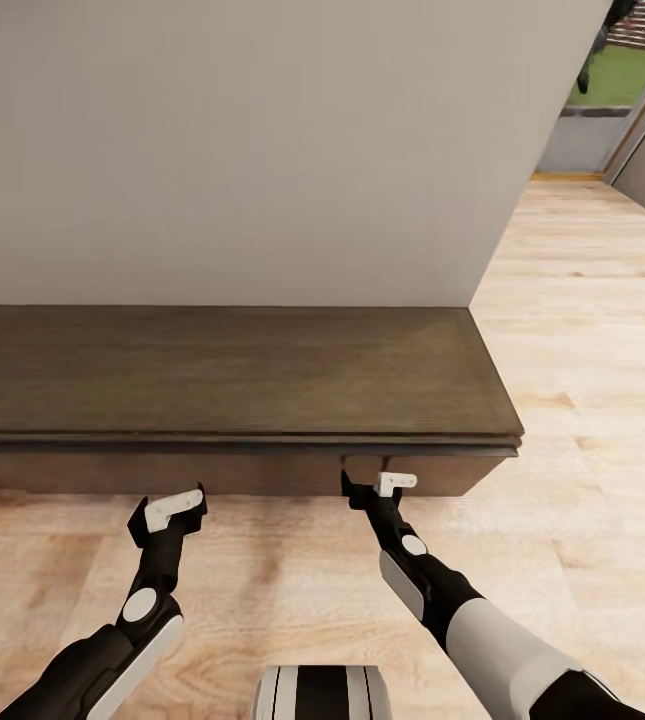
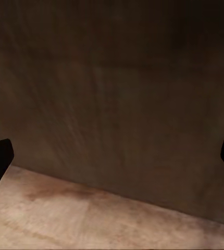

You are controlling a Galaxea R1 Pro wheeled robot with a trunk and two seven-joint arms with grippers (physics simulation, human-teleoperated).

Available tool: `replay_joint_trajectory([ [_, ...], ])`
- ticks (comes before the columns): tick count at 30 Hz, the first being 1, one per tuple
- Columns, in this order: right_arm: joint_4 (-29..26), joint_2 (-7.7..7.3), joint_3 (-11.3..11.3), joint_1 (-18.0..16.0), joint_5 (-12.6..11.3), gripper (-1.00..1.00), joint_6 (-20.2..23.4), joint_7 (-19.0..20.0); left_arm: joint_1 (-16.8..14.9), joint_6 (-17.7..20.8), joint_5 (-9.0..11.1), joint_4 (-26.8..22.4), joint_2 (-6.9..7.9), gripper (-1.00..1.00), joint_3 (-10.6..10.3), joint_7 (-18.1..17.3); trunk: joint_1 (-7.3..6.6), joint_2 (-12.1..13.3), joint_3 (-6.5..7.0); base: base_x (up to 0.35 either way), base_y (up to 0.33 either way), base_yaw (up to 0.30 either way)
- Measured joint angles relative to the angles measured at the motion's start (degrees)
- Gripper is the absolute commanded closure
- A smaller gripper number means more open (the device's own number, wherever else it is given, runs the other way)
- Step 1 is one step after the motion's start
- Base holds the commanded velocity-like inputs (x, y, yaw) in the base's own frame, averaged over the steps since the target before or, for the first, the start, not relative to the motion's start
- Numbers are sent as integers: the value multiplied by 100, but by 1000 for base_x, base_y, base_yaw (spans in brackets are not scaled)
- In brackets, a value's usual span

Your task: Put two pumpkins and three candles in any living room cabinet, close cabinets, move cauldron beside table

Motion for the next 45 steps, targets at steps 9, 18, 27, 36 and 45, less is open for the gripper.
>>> replay_joint_trajectory([
  [9, 0, 0, -10, 32, -8, -100, -3, 5, 0, 0, -1, -1, 0, -100, 1, 1, 0, 0, 0, 84, 0, 0],
  [18, 49, 0, 10, 63, -18, -100, 0, 1, -1, -6, -14, 0, 0, -100, -10, 1, 5, 1, -1, -4, 0, 0],
  [27, -6, 5, 3, -2, 16, -100, 13, -3, 0, -10, -24, -1, 0, -100, -18, 1, 6, 0, 0, -299, 0, 0],
  [36, -8, 6, 3, -2, 23, -100, 26, -1, 0, -10, -19, 0, 0, -100, -18, 1, 6, 0, 0, -330, 0, 0],
  [45, -82, -1, -13, -2, 32, -100, 1188, 18, 0, 181, -4, -289, 26, -100, -13, -48, 6, 0, 0, -330, 0, 0],
])
